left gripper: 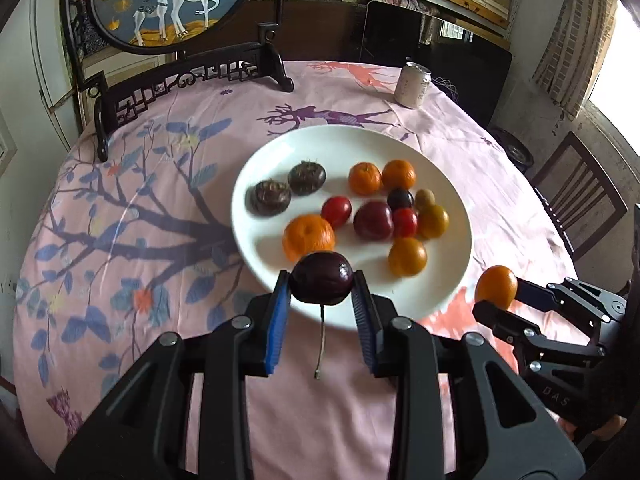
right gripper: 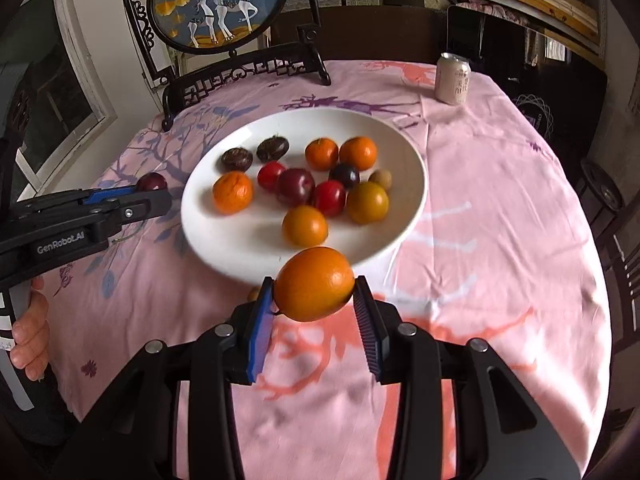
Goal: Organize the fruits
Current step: 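Lower both fruits onto the plate and open both tools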
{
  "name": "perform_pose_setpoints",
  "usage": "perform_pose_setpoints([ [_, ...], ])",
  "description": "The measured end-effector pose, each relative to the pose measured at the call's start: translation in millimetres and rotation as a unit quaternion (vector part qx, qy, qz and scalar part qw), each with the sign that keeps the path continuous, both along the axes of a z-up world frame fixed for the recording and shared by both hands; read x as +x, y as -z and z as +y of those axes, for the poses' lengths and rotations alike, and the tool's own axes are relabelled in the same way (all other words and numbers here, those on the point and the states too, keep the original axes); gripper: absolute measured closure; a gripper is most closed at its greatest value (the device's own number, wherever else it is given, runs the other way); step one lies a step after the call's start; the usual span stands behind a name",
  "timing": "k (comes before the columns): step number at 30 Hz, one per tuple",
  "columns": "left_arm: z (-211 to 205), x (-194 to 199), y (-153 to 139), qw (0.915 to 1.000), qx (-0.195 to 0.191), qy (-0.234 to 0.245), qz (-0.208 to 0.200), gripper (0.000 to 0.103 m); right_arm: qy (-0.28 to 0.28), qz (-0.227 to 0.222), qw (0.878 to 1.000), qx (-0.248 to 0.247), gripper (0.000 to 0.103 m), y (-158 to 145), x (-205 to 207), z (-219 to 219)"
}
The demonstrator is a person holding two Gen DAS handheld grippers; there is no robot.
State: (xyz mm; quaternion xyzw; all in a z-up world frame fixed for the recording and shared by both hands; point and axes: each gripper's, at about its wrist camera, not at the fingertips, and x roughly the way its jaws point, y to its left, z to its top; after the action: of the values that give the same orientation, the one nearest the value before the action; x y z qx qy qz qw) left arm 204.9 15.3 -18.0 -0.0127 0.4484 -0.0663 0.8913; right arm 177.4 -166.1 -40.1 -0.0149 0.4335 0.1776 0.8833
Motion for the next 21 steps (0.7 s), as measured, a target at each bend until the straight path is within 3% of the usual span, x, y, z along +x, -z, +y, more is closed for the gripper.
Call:
perform_pose_setpoints([
  [6, -5.5, 82.5, 19.1, 0.9986, 0.029, -0.022, 0.039, 0.072, -0.009, -0.030, 0.999, -0.024, 0.063, -1.4, 70.5, 22.5],
  [14, -3.2, 125.0, 36.2, 0.9971, 0.029, -0.030, 0.063, 0.071, -0.011, 0.002, 1.000, -0.023, 0.063, 23.6, 118.0, 28.0],
  [17, 4.1, 127.7, 32.5, 0.9972, 0.012, -0.042, 0.060, 0.036, -0.007, 0.001, 1.000, -0.020, 0.051, 21.8, 118.0, 25.4],
  [21, 13.1, 104.4, 17.3, 0.9978, 0.012, -0.051, 0.042, 0.036, -0.003, -0.024, 0.999, -0.026, 0.047, -0.7, 93.8, 13.8],
])
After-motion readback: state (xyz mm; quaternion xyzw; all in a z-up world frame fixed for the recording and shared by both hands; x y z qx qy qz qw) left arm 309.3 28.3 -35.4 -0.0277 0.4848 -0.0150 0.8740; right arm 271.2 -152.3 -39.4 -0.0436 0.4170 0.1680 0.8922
